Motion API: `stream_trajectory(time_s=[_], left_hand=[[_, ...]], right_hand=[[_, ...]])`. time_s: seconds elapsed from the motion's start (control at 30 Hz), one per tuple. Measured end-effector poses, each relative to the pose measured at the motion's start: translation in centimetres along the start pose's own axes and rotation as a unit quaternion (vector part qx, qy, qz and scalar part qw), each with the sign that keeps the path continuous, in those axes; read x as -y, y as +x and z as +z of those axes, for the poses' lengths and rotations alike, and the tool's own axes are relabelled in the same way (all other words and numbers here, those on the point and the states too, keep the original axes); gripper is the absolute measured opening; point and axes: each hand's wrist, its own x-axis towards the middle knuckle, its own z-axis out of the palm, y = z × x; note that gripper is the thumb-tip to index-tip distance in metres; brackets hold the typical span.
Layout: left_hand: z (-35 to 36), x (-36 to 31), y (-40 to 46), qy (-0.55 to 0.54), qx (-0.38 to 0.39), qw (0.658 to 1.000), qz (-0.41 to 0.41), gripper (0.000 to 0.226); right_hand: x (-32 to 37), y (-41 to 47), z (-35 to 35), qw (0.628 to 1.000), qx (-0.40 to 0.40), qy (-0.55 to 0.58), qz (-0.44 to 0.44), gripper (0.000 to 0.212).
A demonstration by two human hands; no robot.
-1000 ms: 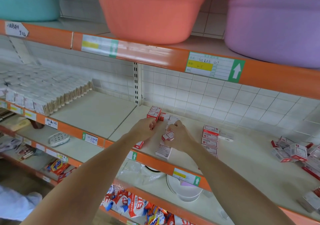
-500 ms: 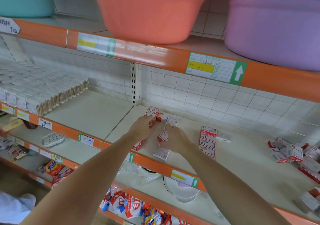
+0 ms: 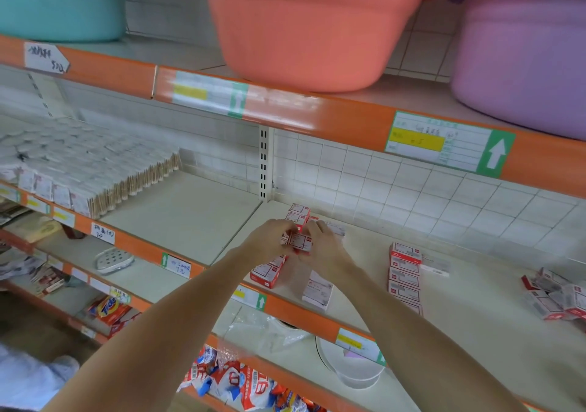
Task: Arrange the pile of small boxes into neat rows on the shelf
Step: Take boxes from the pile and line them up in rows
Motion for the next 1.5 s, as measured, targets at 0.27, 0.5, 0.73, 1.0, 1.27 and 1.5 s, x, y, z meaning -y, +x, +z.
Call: stream_trajectory(time_s=[0.27,0.5,0.73,1.0,1.27,1.5], left_hand=[[-0.6,2.5,0.7,0.053,-0.036,0.996,-0.065,0.037],[-0.3,3.2,2.3,0.05,-0.006,0.995,-0.088,0.048],[-0.3,3.6,3.4,0.065,-0.011,0.997,-0.025,0.027],[-0.4,2.8,3.2,0.096,-0.01,0.995,-0.026,0.031],[0.4,-0.4,3.1,0.104,-0.014,0.994,0.022,0.052],[3.4,-6.3,4.8,0.154,0.022,0.984,0.091,0.053]], right_hand=[[0.3,1.6,0.9,0.998,-0.015,0.0,0.053,0.03],[-0.5,1.7,1.3,0.997,-0.005,-0.01,0.075,0.024],[-0.7,2.1,1.5,0.997,0.003,-0.018,0.077,0.022],[-0.5,2.1,1.7,0.996,0.004,-0.037,0.087,0.021],[-2.2,0.1,0.0,0.994,-0.01,-0.034,0.106,0.039],[-6.1,-4.3,-3.0,0.984,-0.03,-0.035,0.174,0.06]])
